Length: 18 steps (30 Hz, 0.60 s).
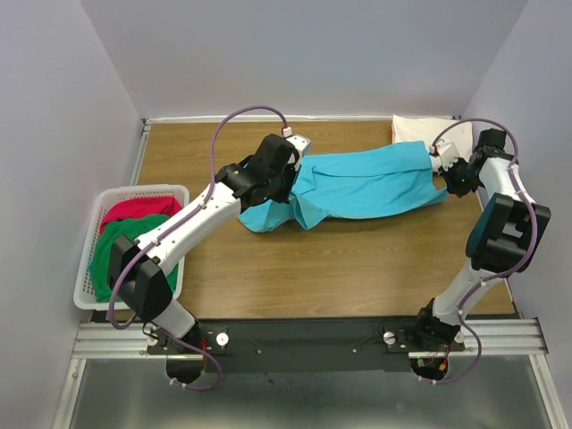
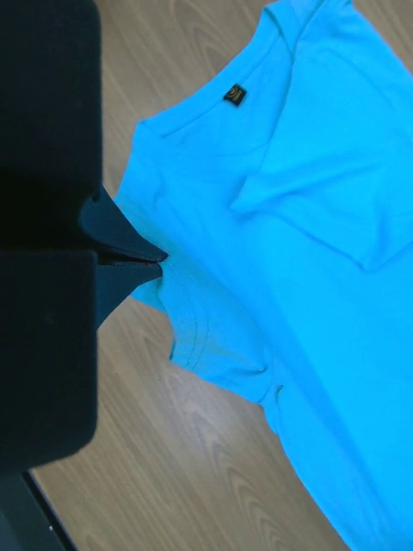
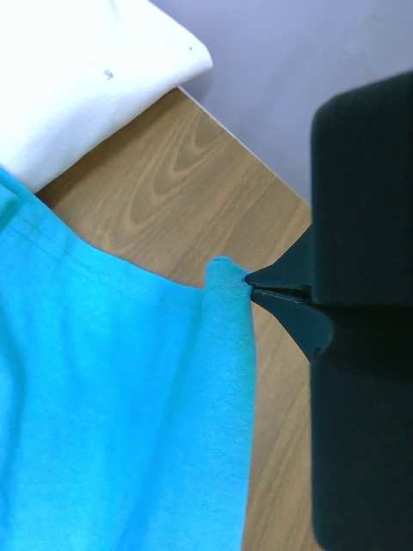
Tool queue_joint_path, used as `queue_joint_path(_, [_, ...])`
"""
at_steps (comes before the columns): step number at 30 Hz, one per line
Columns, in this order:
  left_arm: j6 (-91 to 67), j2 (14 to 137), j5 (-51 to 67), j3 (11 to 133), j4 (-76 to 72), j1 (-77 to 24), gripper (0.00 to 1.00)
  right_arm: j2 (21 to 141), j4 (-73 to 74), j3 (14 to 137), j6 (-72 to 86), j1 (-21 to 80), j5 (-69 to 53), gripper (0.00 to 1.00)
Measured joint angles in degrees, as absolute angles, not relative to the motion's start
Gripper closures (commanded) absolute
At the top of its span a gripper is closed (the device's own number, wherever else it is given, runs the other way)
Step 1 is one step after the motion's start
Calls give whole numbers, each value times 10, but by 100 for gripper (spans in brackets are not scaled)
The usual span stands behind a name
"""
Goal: Fold and stack the t-shirts
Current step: Fold the tshirt
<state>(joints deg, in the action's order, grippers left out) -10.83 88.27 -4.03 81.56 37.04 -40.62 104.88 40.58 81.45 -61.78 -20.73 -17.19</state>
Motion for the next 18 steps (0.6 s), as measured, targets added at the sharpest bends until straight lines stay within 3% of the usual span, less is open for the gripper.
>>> queue_joint_path(18, [-30, 1025, -39, 954, 370, -331, 100, 1130, 395, 884, -490, -207, -202, 99])
